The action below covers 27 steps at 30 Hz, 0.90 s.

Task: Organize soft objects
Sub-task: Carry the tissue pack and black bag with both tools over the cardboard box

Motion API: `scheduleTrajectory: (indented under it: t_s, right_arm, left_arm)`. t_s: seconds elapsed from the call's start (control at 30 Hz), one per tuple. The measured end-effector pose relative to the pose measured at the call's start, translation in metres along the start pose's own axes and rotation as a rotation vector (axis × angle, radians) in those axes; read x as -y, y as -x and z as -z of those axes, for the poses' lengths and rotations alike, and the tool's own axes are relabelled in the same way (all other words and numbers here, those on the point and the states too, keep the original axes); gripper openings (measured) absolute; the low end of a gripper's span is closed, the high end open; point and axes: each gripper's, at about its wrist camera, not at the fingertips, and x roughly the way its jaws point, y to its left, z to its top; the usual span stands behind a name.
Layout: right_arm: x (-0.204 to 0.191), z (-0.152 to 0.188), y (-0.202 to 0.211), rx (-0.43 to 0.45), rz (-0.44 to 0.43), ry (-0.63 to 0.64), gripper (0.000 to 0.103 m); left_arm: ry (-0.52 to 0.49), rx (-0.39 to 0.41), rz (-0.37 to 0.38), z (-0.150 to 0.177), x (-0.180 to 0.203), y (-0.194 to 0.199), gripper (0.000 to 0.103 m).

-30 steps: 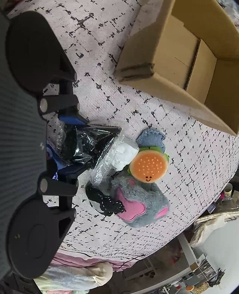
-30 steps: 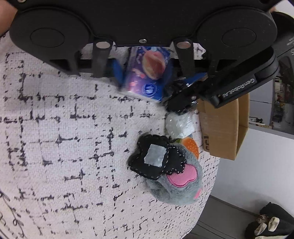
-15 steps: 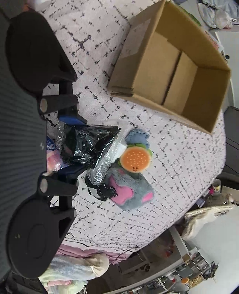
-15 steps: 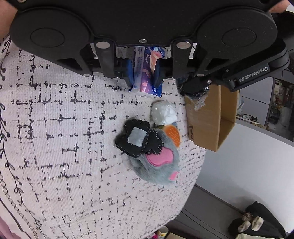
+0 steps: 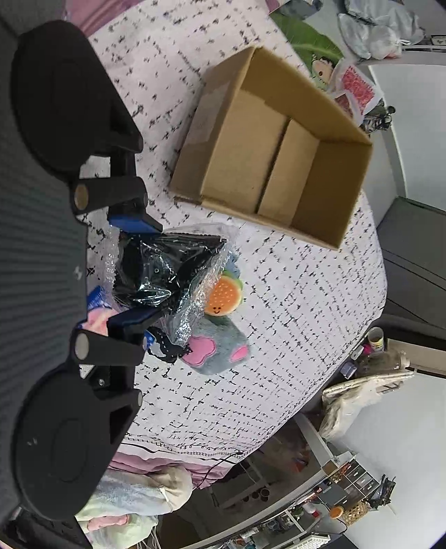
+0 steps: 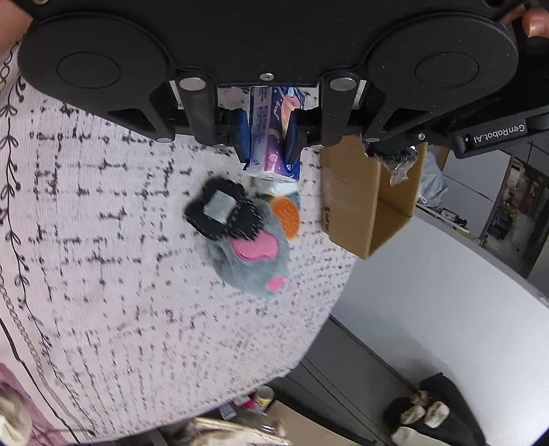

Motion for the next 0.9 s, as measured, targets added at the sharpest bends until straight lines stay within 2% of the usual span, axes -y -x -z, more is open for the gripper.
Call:
scheduleTrajectory:
  t_s: [0.37,0.9]
  right_arm:
    - [-0.036,-0.013,0.02,0.062,-0.022,0.096,0.02]
    - [-0.088,-0.036,0.039,0.128,-0.026,0.195,0.02]
  left_arm:
    - [0.0,0.05,-0.019,-0.011,-0.002,0.029,0.044]
    - [-0.026,0.127,0.002,-0.046,-0.003,0.065,0.044]
